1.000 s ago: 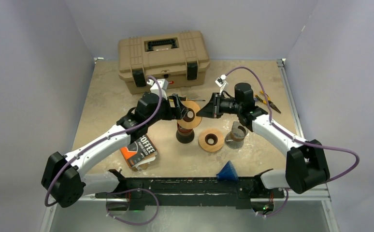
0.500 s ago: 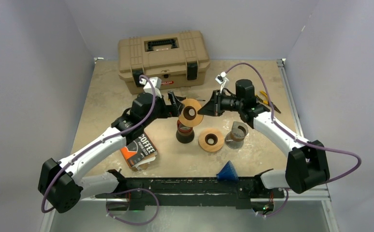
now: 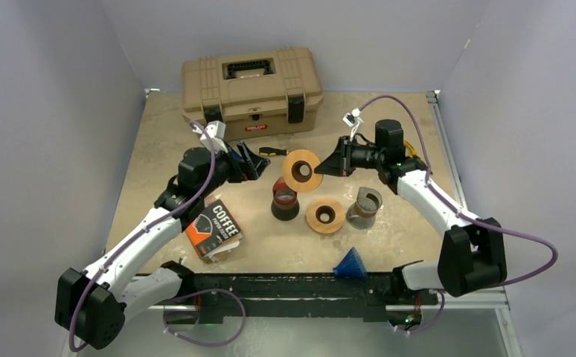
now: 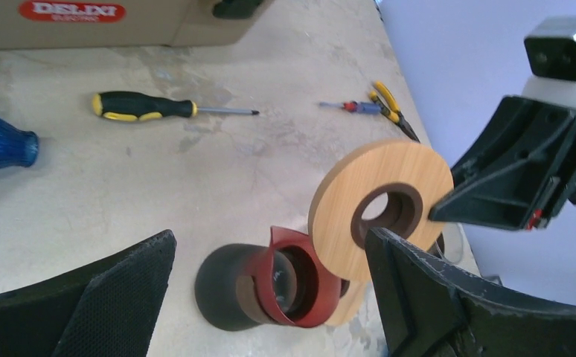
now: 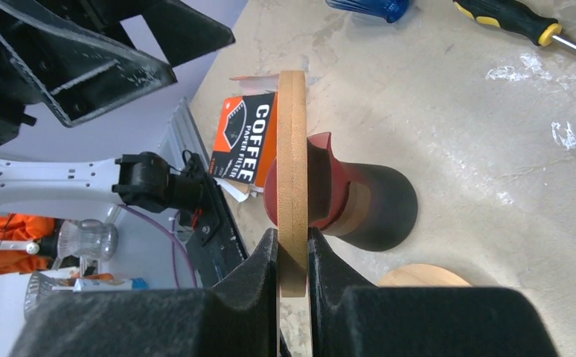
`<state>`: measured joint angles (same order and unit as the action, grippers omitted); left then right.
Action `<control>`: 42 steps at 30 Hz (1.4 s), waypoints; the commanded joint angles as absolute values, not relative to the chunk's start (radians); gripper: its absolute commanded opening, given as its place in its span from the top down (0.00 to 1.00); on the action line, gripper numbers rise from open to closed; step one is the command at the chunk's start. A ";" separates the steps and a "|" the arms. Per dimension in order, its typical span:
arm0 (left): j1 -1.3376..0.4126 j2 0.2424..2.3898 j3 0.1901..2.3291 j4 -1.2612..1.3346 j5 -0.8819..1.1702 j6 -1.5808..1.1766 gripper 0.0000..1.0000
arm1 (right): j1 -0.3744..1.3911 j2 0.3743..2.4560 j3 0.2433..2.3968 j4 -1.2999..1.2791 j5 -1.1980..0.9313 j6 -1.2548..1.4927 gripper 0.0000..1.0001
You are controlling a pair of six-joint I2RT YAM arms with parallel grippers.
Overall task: Place the coffee filter in the dripper
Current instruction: Pick up the dripper holder from the center of the board.
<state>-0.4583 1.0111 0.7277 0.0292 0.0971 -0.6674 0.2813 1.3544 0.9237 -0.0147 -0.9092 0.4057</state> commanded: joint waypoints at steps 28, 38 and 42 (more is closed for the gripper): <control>-0.470 1.068 0.631 0.582 0.740 -0.748 0.31 | 0.265 1.193 0.845 0.452 -1.275 0.529 1.00; -0.537 1.076 0.644 0.612 0.759 -0.747 0.61 | 0.265 1.186 0.846 0.442 -1.284 0.519 1.00; -0.537 1.052 0.629 0.591 0.735 -0.739 0.69 | 0.265 1.189 0.854 0.436 -1.295 0.520 1.00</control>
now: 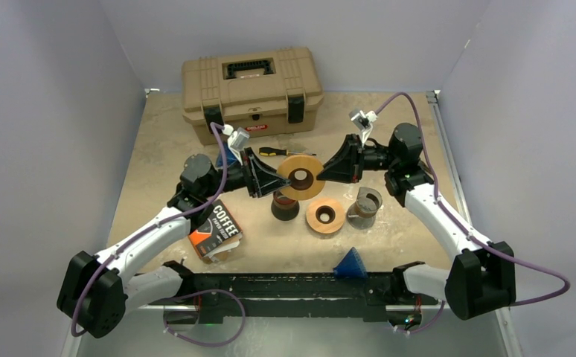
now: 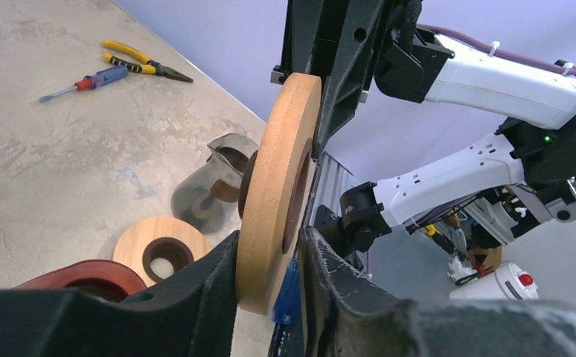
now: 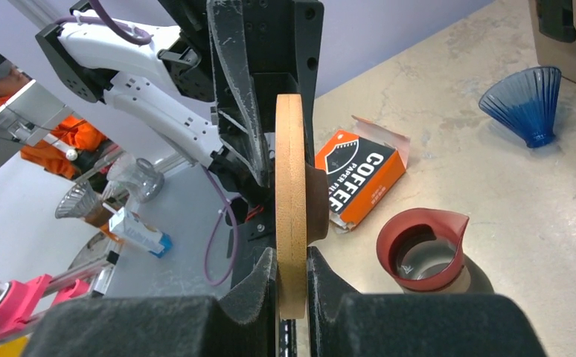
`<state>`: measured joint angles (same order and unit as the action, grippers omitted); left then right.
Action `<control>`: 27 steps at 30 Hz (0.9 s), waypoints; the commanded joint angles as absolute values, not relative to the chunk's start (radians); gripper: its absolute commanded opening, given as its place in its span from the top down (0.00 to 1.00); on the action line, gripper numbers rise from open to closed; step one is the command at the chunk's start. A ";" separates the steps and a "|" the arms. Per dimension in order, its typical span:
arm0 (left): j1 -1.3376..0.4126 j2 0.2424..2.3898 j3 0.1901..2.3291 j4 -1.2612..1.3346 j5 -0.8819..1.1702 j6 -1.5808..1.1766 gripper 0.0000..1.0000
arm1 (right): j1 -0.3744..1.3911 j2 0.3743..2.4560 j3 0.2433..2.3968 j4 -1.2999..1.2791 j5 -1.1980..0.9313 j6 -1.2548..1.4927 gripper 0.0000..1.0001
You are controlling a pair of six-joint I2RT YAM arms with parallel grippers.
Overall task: Place the coffee filter in the dripper
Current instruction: Pick up the dripper holder from the center of the board.
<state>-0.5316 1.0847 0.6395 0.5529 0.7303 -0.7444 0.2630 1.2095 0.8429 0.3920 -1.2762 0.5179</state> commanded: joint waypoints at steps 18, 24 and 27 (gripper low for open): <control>-0.537 0.986 0.639 0.448 0.714 -0.677 1.00 | 0.266 1.169 0.847 0.434 -1.298 0.512 1.00; -0.537 0.980 0.631 0.447 0.685 -0.688 1.00 | 0.267 1.156 0.869 0.332 -1.238 0.445 0.54; -0.536 0.975 0.625 0.449 0.664 -0.700 1.00 | 0.267 1.151 0.881 0.299 -1.208 0.425 0.35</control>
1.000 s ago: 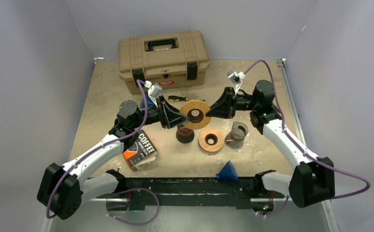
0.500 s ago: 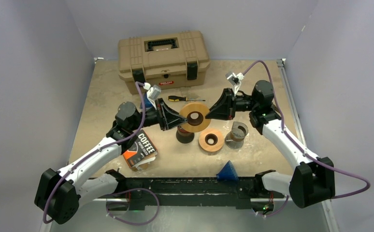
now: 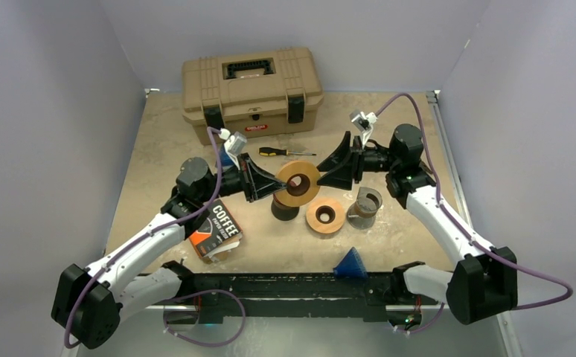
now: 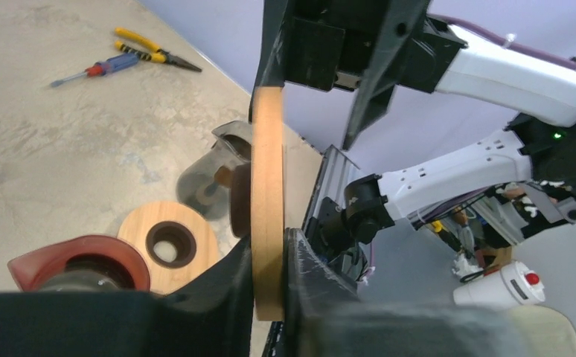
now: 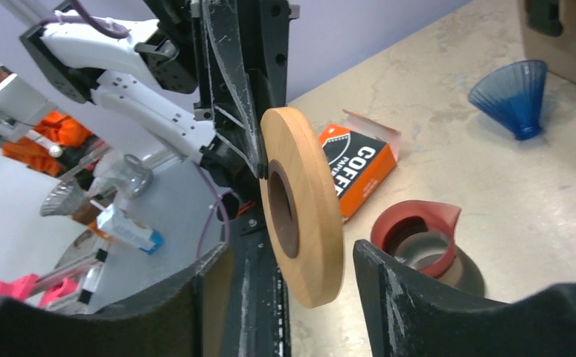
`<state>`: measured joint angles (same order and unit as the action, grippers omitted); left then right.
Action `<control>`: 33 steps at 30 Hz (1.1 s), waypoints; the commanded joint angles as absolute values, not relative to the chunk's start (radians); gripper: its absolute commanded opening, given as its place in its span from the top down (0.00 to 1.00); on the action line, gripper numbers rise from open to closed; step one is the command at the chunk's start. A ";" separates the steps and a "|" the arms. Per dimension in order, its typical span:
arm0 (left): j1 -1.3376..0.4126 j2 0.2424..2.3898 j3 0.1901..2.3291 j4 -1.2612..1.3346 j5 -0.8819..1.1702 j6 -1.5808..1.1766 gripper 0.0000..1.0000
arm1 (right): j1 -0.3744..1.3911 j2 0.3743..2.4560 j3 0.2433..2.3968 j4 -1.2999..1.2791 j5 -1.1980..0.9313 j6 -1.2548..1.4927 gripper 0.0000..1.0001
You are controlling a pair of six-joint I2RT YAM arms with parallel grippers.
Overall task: Place the coffee filter in the dripper
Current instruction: Place the dripper holder onto the coffee server.
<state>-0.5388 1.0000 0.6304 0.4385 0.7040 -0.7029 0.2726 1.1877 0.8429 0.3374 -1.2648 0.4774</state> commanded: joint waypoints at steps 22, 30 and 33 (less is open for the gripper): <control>-0.537 1.072 0.749 0.227 0.501 -0.830 1.00 | 0.267 1.079 0.920 0.074 -0.921 0.305 0.02; -0.528 1.117 0.792 0.207 0.502 -0.974 1.00 | 0.267 1.087 0.908 0.092 -0.913 0.331 0.01; -0.506 1.110 0.790 0.169 0.486 -1.054 1.00 | 0.267 1.080 0.893 0.104 -0.903 0.357 0.01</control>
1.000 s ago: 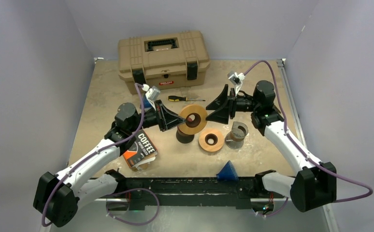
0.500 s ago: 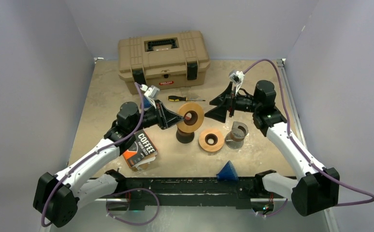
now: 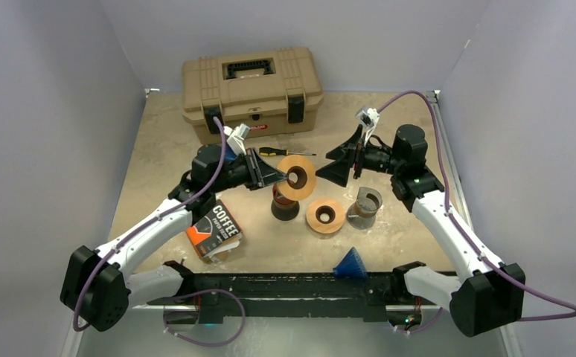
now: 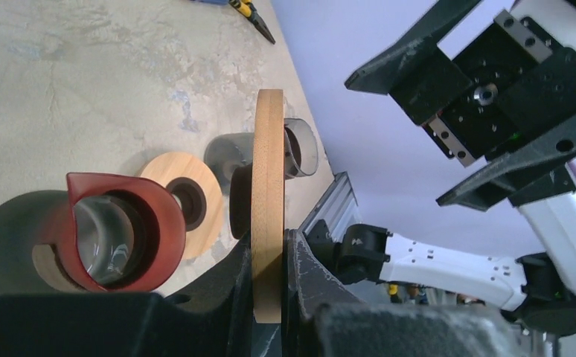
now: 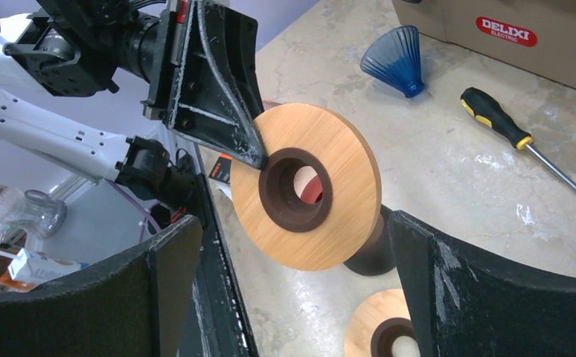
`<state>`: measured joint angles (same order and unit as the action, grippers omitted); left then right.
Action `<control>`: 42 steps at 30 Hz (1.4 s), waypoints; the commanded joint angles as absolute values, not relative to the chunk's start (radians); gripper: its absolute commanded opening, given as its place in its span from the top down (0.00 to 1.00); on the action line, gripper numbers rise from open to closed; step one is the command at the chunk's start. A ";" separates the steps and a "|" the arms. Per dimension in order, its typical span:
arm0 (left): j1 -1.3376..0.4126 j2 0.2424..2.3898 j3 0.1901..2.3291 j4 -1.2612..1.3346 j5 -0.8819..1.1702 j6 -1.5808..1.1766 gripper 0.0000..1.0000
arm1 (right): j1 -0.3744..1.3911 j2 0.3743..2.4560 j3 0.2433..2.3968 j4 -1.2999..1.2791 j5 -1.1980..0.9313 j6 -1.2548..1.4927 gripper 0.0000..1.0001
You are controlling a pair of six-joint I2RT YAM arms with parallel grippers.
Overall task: Place the coffee filter in the dripper
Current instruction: Place the dripper holder onto the coffee server.
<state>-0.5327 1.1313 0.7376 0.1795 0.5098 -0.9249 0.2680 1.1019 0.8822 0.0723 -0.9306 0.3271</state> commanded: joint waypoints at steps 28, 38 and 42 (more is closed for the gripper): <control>-0.430 1.110 0.685 0.242 0.555 -1.153 1.00 | 0.267 1.063 0.828 0.152 -0.833 0.434 0.01; -0.373 1.137 0.614 0.329 0.611 -1.178 1.00 | 0.267 1.071 0.810 0.178 -0.844 0.448 0.01; -0.368 1.153 0.566 0.439 0.629 -1.228 1.00 | 0.266 1.070 0.804 0.175 -0.847 0.450 0.01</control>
